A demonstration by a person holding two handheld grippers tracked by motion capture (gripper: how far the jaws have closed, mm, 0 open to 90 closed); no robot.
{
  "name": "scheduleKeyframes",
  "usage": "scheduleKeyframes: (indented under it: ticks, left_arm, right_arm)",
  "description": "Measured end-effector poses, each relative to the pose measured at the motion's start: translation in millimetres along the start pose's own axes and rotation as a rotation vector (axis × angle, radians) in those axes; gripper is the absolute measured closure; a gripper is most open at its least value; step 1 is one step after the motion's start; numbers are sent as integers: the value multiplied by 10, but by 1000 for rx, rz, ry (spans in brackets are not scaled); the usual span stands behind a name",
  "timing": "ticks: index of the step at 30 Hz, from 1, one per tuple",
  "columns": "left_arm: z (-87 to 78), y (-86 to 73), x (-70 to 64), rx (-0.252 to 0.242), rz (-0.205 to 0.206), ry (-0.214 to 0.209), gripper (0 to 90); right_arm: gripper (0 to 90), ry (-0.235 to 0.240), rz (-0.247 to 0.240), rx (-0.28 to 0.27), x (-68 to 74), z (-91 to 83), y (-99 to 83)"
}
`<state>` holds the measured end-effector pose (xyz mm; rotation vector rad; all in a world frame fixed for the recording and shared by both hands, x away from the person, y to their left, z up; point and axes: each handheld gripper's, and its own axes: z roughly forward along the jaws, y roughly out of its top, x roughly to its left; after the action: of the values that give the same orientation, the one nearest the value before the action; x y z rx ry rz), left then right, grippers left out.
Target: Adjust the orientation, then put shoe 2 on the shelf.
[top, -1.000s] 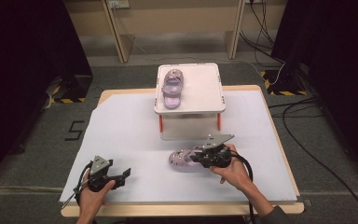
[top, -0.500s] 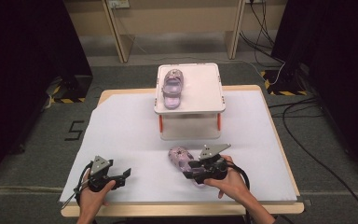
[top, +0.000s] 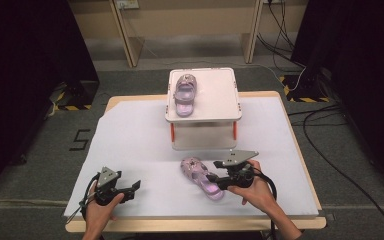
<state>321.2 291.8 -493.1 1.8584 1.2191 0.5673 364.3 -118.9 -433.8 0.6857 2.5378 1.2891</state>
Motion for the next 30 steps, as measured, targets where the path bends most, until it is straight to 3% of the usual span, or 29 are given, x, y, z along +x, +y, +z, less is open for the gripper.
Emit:
scheduleKeyframes:
  ticks: [7,18,21,24,27,30]
  left_arm:
    - [3,0,1,0,-1,0,149]
    - [10,-2,2,-2,0,-1,149]
    - [5,0,4,0,1,-1,149]
    - [2,1,0,0,0,-1,149]
    - [1,3,5,-1,2,0,149]
    - [1,1,6,-1,2,0,149]
  right_arm:
    - [402,-33,-69,55,32,123,-33]
    - [452,-38,-95,83,21,306,-29]
    - [523,-41,-121,78,30,351,-22]
    - [665,-42,-155,79,62,369,-20]
    - [727,-54,-201,77,94,344,5]
    - [766,-72,-216,69,115,332,13]
